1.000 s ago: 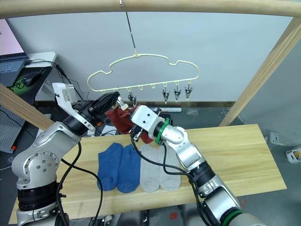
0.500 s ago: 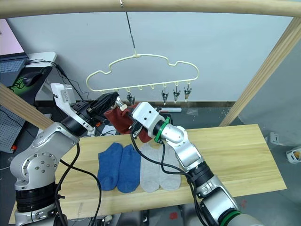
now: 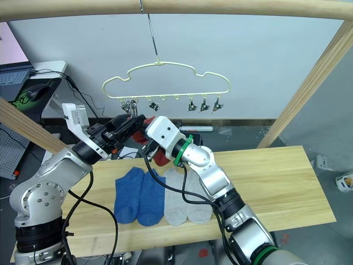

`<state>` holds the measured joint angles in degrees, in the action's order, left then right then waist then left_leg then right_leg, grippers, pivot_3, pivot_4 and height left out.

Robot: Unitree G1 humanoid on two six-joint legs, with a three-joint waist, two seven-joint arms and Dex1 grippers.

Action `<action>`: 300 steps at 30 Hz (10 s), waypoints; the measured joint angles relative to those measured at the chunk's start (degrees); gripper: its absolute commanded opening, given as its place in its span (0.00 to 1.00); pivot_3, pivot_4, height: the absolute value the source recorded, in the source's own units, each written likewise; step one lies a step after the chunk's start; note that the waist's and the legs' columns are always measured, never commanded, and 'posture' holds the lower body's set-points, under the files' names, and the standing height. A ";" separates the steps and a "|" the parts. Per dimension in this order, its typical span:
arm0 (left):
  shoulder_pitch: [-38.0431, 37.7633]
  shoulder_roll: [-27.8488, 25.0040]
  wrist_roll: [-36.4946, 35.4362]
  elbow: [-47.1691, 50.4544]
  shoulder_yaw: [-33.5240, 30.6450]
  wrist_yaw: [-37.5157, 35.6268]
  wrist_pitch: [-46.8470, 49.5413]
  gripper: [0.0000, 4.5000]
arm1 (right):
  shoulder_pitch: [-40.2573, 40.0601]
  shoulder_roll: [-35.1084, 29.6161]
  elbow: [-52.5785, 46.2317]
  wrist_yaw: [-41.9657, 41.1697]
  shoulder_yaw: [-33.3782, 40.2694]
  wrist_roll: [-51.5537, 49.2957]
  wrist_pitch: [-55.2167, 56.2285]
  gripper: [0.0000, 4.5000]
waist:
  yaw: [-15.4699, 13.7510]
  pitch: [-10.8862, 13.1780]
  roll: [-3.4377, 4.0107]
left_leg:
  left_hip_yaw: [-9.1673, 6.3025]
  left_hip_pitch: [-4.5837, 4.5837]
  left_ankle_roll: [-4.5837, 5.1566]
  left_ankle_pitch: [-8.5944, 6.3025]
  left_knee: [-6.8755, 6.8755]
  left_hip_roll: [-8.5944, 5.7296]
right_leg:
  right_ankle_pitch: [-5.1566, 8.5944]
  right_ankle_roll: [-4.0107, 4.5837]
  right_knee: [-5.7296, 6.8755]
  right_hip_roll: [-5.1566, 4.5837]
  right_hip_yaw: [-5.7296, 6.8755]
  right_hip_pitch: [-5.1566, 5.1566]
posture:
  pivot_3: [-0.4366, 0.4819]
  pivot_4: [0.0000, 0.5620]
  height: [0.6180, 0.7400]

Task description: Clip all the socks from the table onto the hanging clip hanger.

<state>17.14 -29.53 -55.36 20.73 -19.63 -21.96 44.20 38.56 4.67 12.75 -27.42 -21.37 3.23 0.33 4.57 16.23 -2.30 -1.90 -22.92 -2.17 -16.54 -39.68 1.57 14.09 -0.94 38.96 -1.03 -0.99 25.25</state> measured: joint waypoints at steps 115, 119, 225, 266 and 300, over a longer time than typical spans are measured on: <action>6.02 20.89 41.95 -20.72 16.82 6.41 -42.02 0.45 | -28.94 -39.43 -51.34 -8.84 22.38 -26.65 -29.47 0.57 | 0.56 -0.33 0.12 | 0.44 0.09 0.04 0.03 -0.27 -0.02 | -0.07 0.01 0.05 0.52 -0.13 -0.22 | 0.21 0.41 1.00; 6.08 20.88 41.95 -20.72 16.82 6.48 -41.93 0.32 | -28.94 -39.43 -51.34 -8.84 22.30 -26.66 -29.47 0.57 | 0.56 -0.33 0.12 | 0.44 0.10 0.04 0.03 -0.27 -0.02 | -0.07 0.01 0.05 0.52 -0.13 -0.22 | 0.21 0.41 1.00; 2.01 12.87 35.70 -4.41 13.82 2.34 -26.52 0.05 | -21.48 -10.32 -12.41 9.43 -0.46 2.40 -23.93 0.00 | 0.28 1.27 0.52 | 0.31 0.03 0.03 0.02 0.76 0.13 | -0.05 -0.02 -0.60 0.52 -0.27 0.12 | 0.35 0.52 1.00; 5.39 3.74 5.92 -0.72 3.48 -0.06 -3.50 0.05 | -1.10 -7.33 -5.11 5.60 -3.11 9.12 -1.83 0.00 | 0.19 1.12 0.28 | 0.28 -0.05 -0.14 0.12 0.76 0.04 | -0.10 0.02 -0.77 -0.04 -0.03 0.08 | 0.34 0.45 1.00; 5.47 3.26 4.59 -0.37 2.42 1.20 -2.19 0.04 | -7.63 0.27 -8.92 5.21 -0.31 1.16 -11.00 0.00 | 0.11 1.04 0.15 | 0.30 0.02 -0.20 0.16 0.68 0.03 | -0.10 0.03 -0.25 -0.06 -0.04 0.21 | 0.34 0.44 1.00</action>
<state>22.61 -26.26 -50.77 20.35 -17.21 -20.76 42.01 30.93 4.94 3.83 -22.21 -21.68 4.39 -10.67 4.68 17.26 -2.15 -1.60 -22.89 -2.37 -16.38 -39.01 1.59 13.99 -0.91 38.71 -1.10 -1.03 25.46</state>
